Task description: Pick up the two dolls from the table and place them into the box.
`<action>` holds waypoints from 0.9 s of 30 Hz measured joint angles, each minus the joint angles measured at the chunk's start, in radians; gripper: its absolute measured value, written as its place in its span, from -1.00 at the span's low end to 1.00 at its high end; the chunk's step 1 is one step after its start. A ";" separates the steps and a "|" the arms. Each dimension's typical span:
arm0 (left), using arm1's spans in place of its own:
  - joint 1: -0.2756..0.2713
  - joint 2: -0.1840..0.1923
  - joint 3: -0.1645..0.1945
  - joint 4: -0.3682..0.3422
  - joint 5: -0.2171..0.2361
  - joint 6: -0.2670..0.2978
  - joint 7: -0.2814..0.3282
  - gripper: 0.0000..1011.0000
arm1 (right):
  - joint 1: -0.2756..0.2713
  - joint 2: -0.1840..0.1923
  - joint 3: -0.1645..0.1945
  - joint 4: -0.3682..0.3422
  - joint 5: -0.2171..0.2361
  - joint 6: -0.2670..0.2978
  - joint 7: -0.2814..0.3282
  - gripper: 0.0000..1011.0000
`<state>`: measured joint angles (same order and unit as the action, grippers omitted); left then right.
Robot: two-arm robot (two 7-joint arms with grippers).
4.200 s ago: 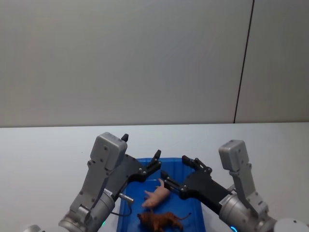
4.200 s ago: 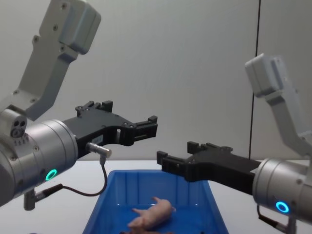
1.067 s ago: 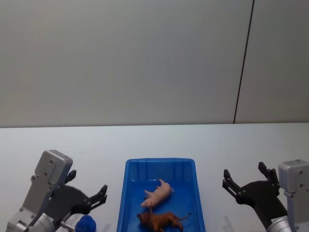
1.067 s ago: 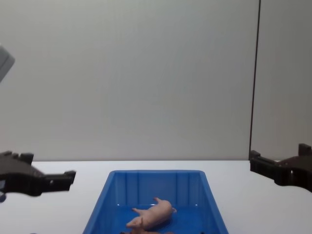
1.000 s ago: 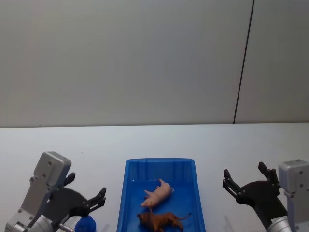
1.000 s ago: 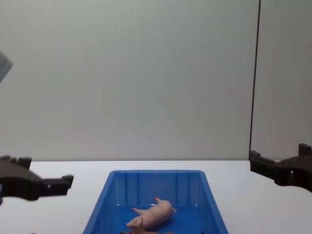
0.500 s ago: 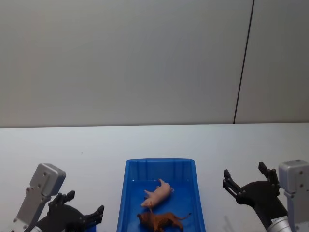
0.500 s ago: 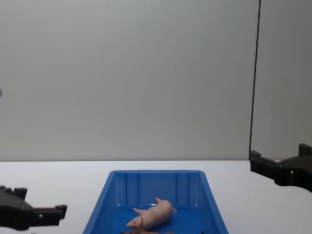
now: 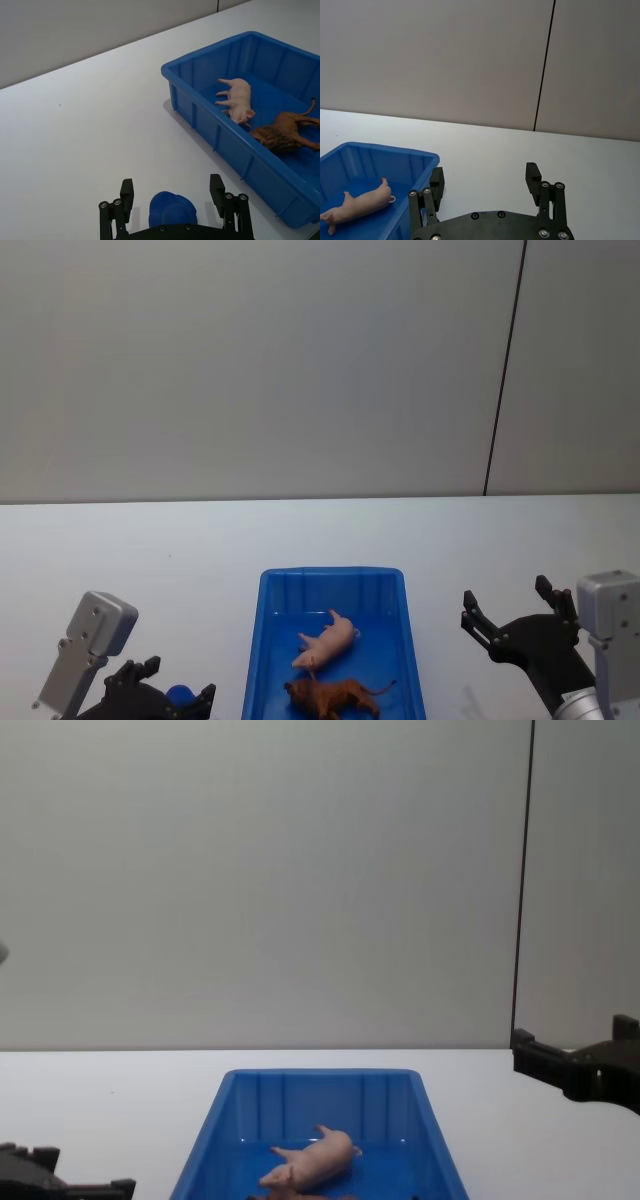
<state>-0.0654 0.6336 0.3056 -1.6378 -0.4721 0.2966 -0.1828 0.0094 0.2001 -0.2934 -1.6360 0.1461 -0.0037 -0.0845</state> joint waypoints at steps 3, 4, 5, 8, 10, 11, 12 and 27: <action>-0.003 -0.004 0.001 0.012 0.000 0.007 -0.007 0.84 | 0.000 0.000 0.000 0.000 0.000 0.000 0.000 0.98; -0.004 -0.005 0.002 0.015 -0.001 0.008 -0.009 0.79 | 0.000 0.000 0.000 0.000 0.000 0.000 0.000 0.98; -0.005 -0.006 0.002 0.021 -0.001 0.012 -0.011 0.71 | 0.000 0.000 0.000 0.000 0.000 0.000 0.000 0.98; -0.006 -0.008 0.002 0.030 -0.004 0.017 -0.014 0.55 | 0.000 0.000 0.000 0.000 0.000 0.000 0.000 0.98; -0.006 -0.008 0.002 0.033 -0.006 0.019 -0.014 0.39 | 0.000 0.000 0.000 0.000 0.000 0.000 0.000 0.98; -0.006 -0.009 0.002 0.035 -0.007 0.020 -0.014 0.35 | 0.000 0.000 0.000 0.000 0.000 0.000 0.000 0.98; -0.005 -0.008 0.002 0.037 -0.009 0.023 -0.014 0.32 | 0.000 0.000 0.000 0.000 0.000 0.000 0.000 0.98; 0.014 0.002 -0.008 0.039 -0.029 0.029 -0.006 -0.43 | 0.000 0.000 0.000 0.000 0.000 0.000 0.000 0.98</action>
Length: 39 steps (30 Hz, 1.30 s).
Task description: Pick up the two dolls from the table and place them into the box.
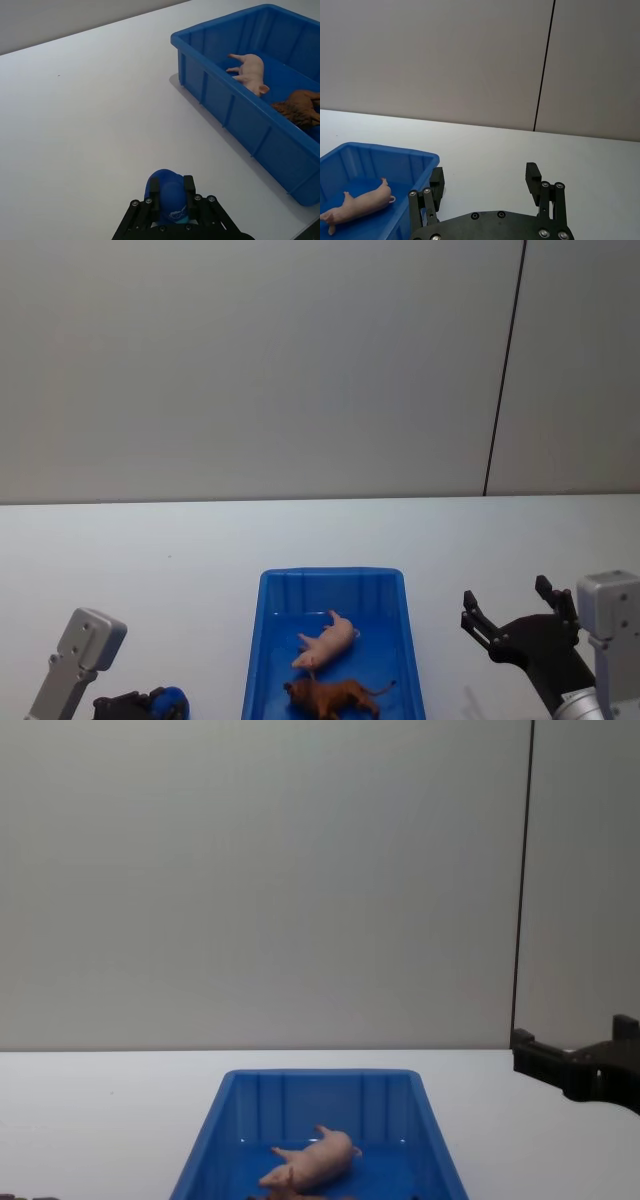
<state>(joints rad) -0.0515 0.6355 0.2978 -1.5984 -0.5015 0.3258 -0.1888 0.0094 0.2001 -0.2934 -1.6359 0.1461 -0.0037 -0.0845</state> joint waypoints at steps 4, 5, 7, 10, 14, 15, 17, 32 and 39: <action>0.005 0.002 -0.002 -0.003 -0.002 -0.010 0.004 -0.49 | 0.000 0.000 0.000 0.000 0.000 0.000 0.000 0.98; 0.005 0.002 -0.003 -0.003 -0.002 -0.013 0.005 -0.51 | 0.000 0.000 0.000 0.000 0.000 0.000 0.000 0.98; 0.006 0.002 -0.004 -0.005 -0.003 -0.019 0.006 -0.52 | 0.000 0.000 0.000 0.000 0.000 0.000 0.000 0.98; 0.007 0.002 -0.005 -0.009 -0.003 -0.037 0.007 -0.55 | 0.000 0.000 0.000 0.000 0.000 0.000 0.000 0.98; 0.005 -0.001 -0.007 -0.016 -0.003 -0.063 0.007 -0.59 | 0.000 0.000 0.000 0.000 0.000 0.000 0.000 0.98; 0.003 -0.003 -0.008 -0.020 -0.003 -0.074 0.004 -0.61 | 0.000 0.000 0.000 0.000 0.000 0.000 0.000 0.98; -0.002 -0.006 -0.009 -0.026 -0.001 -0.089 -0.002 -0.63 | 0.000 0.000 0.000 0.000 0.000 0.000 0.000 0.98; -0.077 -0.052 -0.006 -0.055 0.031 -0.183 -0.118 -0.69 | 0.000 0.000 0.000 0.000 0.000 0.000 0.000 0.98; -0.120 -0.081 0.003 -0.050 0.041 -0.208 -0.191 -0.69 | 0.000 0.000 0.000 0.000 0.000 0.000 0.000 0.98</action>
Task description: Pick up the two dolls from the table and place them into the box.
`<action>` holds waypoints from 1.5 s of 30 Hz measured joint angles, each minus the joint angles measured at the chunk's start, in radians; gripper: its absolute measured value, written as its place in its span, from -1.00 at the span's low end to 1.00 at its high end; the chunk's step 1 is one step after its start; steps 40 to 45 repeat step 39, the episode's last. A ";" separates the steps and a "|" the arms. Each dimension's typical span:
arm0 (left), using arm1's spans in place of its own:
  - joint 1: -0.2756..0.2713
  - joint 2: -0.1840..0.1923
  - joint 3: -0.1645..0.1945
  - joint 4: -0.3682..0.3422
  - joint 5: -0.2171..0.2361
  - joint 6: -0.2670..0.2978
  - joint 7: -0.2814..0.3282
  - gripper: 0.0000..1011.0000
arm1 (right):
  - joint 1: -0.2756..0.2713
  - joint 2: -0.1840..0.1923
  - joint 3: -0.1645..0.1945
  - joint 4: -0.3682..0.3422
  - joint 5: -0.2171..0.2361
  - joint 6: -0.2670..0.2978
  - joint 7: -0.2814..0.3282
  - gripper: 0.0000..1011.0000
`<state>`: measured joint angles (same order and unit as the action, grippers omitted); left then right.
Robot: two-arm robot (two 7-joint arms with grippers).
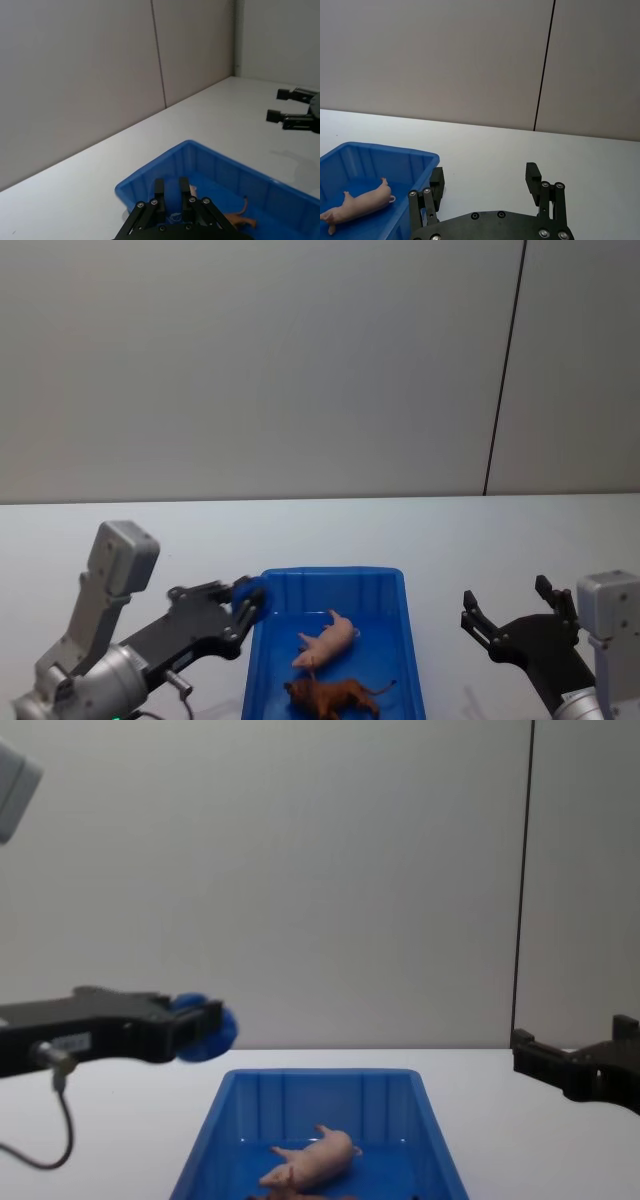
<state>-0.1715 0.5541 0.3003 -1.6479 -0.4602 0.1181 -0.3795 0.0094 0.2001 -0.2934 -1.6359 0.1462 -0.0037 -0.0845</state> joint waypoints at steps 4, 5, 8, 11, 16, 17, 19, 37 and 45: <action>-0.032 -0.023 0.009 0.015 0.004 -0.016 -0.065 -0.65 | 0.000 0.000 0.000 0.000 0.000 0.000 0.000 0.98; -0.041 -0.031 0.012 0.021 0.004 -0.020 -0.085 -0.61 | 0.000 0.000 0.000 0.000 0.000 0.000 0.000 0.98; -0.063 -0.048 0.020 0.037 0.005 -0.028 -0.127 -0.45 | 0.000 0.000 0.000 0.000 0.000 0.000 0.000 0.98; -0.080 -0.061 0.026 0.052 0.005 -0.034 -0.161 -0.25 | 0.000 0.000 0.000 0.000 0.000 0.000 0.000 0.98; -0.110 -0.088 0.038 0.080 0.006 -0.043 -0.220 0.09 | 0.000 0.000 0.000 0.000 0.000 0.000 0.000 0.98; -0.113 -0.091 0.039 0.083 0.006 -0.043 -0.226 0.14 | 0.000 0.000 0.000 0.000 0.000 0.000 0.000 0.98; -0.122 -0.099 0.042 0.092 0.006 -0.046 -0.244 0.21 | 0.000 0.000 0.000 0.000 0.000 0.000 0.000 0.98; -0.158 -0.130 0.057 0.126 0.007 -0.057 -0.312 0.98 | 0.000 0.000 0.000 0.000 0.000 0.000 0.000 0.98; -0.159 -0.131 0.058 0.127 0.007 -0.057 -0.315 0.98 | 0.000 0.000 0.000 0.000 0.000 0.000 0.000 0.98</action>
